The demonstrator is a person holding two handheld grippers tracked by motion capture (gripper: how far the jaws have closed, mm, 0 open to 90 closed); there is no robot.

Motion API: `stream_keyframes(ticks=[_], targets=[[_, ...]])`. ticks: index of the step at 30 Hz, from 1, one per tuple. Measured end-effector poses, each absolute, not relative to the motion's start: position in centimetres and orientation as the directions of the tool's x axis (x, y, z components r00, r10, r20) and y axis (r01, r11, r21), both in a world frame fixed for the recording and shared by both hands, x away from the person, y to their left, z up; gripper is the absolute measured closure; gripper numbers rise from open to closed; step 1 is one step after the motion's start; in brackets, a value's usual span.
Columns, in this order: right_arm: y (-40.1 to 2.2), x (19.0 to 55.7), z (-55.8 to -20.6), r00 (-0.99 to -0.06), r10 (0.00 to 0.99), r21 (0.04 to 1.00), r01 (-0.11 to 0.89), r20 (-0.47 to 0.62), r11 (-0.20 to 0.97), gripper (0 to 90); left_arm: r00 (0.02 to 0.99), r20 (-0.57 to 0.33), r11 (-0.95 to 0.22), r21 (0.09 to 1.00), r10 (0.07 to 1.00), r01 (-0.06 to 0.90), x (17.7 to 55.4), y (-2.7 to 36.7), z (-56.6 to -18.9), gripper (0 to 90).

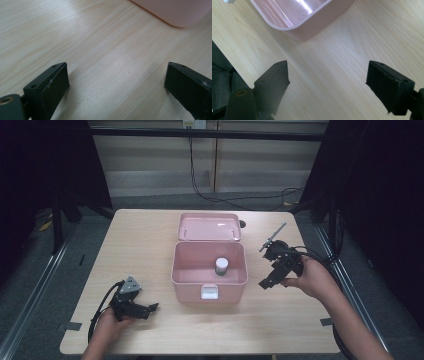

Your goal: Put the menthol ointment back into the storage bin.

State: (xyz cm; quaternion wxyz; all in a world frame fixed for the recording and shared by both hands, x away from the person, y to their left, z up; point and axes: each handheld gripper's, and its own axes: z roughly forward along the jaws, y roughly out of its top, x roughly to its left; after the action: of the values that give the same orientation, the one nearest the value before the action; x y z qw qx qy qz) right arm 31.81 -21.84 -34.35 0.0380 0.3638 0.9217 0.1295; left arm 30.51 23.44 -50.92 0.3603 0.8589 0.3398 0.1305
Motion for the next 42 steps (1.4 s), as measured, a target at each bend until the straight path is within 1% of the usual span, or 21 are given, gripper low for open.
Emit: stream_keyframes(ticks=[3, 7, 13, 21, 29, 36, 39, 42], targets=[[-22.1, 31.7, -34.7, -0.731, 0.682, 0.264, 0.663, 0.027, 0.701, 17.6, 0.735, -0.019, -0.511, 0.707, 0.678, 0.489, 30.5, 23.4, -50.9, 5.2], [-22.3, 31.2, -35.3, -0.727, 0.685, 0.291, 0.665, 0.044, 0.687, 17.7, 0.736, -0.020, -0.510, 0.707, 0.677, 0.489, 30.5, 23.4, -50.9, 5.2], [-22.8, 30.7, -36.3, -0.725, 0.687, 0.300, 0.666, 0.047, 0.683, 17.8, 0.735, -0.018, -0.511, 0.707, 0.678, 0.489, 30.5, 23.4, -50.9, 5.2], [-23.3, 30.0, -37.7, -0.723, 0.690, 0.307, 0.664, 0.032, 0.682, 17.7, 0.735, -0.019, -0.510, 0.707, 0.678, 0.489, 30.5, 23.5, -50.9, 5.2], [-23.7, 29.6, -40.5, -0.714, 0.697, 0.330, 0.674, 0.062, 0.661, 17.8, 0.735, -0.018, -0.511, 0.707, 0.678, 0.489, 30.5, 23.5, -50.9, 5.1], [-24.4, 29.3, -43.1, -0.697, 0.711, 0.332, 0.694, 0.089, 0.639, 17.8, 0.735, -0.020, -0.509, 0.709, 0.677, 0.488, 30.5, 23.5, -50.9, 5.2], [-24.7, 29.1, -44.1, -0.691, 0.718, 0.329, 0.698, 0.080, 0.635, 17.8, 0.735, -0.020, -0.509, 0.708, 0.678, 0.489, 30.5, 23.5, -50.9, 5.1], [-25.0, 28.8, -45.0, -0.681, 0.724, 0.347, 0.708, 0.108, 0.615, 17.8, 0.735, -0.019, -0.510, 0.708, 0.678, 0.489, 30.5, 23.5, -50.9, 5.1]])
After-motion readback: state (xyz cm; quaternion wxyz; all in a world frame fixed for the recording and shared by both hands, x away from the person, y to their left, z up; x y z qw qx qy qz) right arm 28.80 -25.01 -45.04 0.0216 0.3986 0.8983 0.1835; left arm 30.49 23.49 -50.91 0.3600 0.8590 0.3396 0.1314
